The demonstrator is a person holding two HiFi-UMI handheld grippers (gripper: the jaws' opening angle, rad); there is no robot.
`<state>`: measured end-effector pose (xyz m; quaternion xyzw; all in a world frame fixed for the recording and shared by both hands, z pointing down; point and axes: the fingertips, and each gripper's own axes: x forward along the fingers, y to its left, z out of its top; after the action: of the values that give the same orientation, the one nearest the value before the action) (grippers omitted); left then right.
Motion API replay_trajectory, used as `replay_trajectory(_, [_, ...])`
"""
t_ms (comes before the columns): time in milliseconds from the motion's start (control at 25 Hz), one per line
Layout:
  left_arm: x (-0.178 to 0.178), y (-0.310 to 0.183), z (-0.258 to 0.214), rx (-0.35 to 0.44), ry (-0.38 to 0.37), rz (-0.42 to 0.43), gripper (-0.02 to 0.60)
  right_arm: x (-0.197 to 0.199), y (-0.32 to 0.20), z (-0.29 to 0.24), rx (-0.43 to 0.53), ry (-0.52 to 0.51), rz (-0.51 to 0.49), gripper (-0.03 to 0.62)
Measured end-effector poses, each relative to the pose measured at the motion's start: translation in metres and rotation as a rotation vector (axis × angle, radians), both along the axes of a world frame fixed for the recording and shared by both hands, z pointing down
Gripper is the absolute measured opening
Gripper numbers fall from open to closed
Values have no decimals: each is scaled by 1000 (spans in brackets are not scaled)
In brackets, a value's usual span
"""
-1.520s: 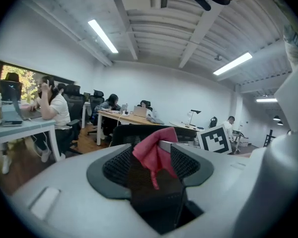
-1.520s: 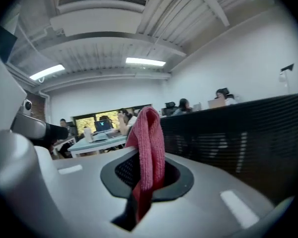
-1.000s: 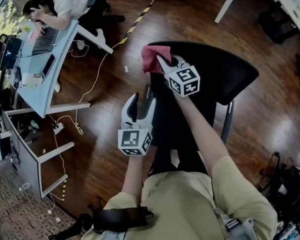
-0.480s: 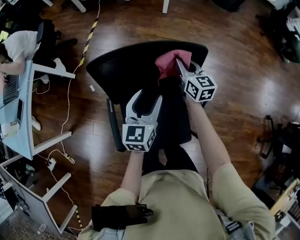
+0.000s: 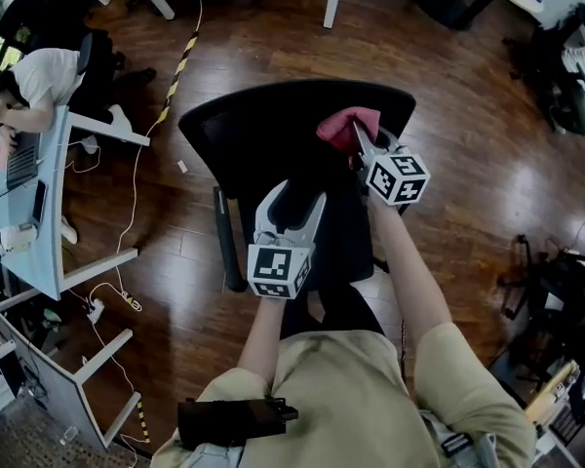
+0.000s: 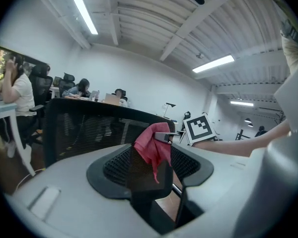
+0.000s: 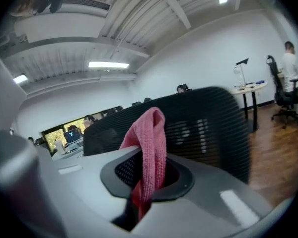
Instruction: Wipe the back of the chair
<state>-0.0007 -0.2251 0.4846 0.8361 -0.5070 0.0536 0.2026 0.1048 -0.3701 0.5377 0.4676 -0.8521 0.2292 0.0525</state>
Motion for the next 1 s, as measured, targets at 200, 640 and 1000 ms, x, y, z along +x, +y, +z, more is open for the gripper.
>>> replay_trajectory(200, [-91, 15, 6, -22, -47, -183, 239, -154, 31, 11, -1, -51, -309, 17])
replay_trajectory(640, [-212, 58, 0, -28, -163, -358, 233, -343, 53, 18, -44, -147, -525, 17])
replay_trajectory(1000, [-120, 20, 14, -14, -95, -131, 235, -168, 11, 30, -56, -114, -241, 17])
